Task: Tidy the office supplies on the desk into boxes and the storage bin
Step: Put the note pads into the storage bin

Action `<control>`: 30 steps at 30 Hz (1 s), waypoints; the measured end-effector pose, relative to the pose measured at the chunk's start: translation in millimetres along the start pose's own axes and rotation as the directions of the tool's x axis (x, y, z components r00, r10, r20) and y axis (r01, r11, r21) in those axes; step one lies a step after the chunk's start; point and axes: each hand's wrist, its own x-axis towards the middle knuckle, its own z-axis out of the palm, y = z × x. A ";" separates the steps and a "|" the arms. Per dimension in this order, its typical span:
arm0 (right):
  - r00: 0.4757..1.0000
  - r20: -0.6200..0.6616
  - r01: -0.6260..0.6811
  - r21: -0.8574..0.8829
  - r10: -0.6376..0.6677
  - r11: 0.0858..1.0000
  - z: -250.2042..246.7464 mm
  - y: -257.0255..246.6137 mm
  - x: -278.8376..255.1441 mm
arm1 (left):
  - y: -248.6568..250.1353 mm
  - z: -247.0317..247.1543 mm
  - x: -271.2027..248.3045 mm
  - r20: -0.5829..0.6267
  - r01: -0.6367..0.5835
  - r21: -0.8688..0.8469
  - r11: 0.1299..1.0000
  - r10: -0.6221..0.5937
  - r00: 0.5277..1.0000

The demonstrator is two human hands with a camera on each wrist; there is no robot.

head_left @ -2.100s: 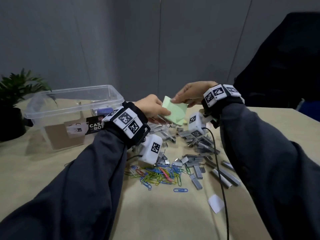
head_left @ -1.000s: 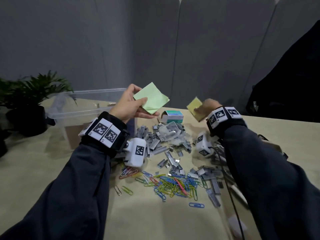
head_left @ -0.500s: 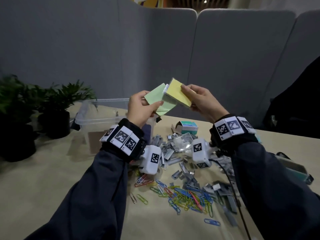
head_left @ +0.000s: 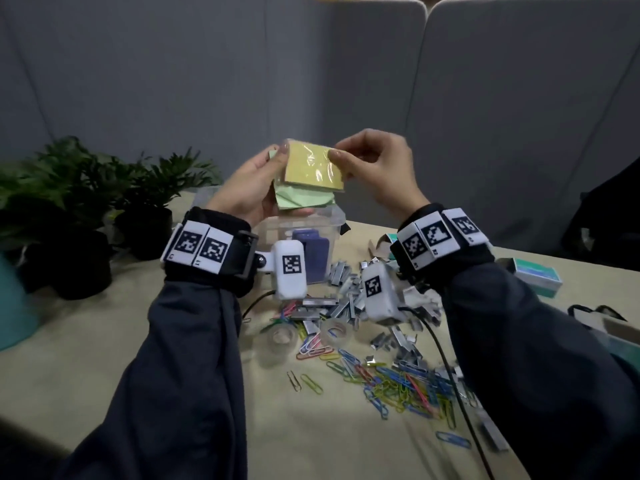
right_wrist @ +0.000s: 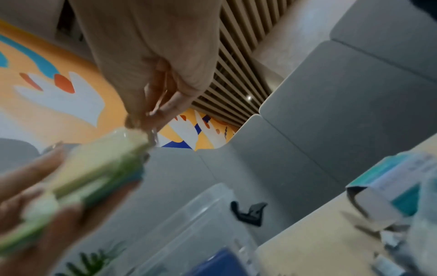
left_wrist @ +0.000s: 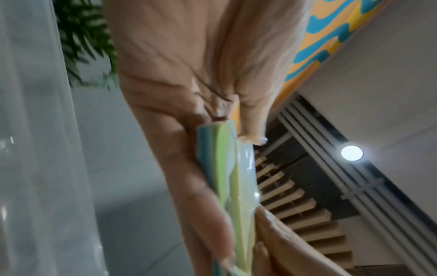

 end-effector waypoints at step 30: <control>0.953 0.193 -0.050 -0.657 0.232 0.752 32.4 5.9 37.7 | -40.3 -18.2 28.6 -0.299 0.179 0.896 0.405 0.255 0.920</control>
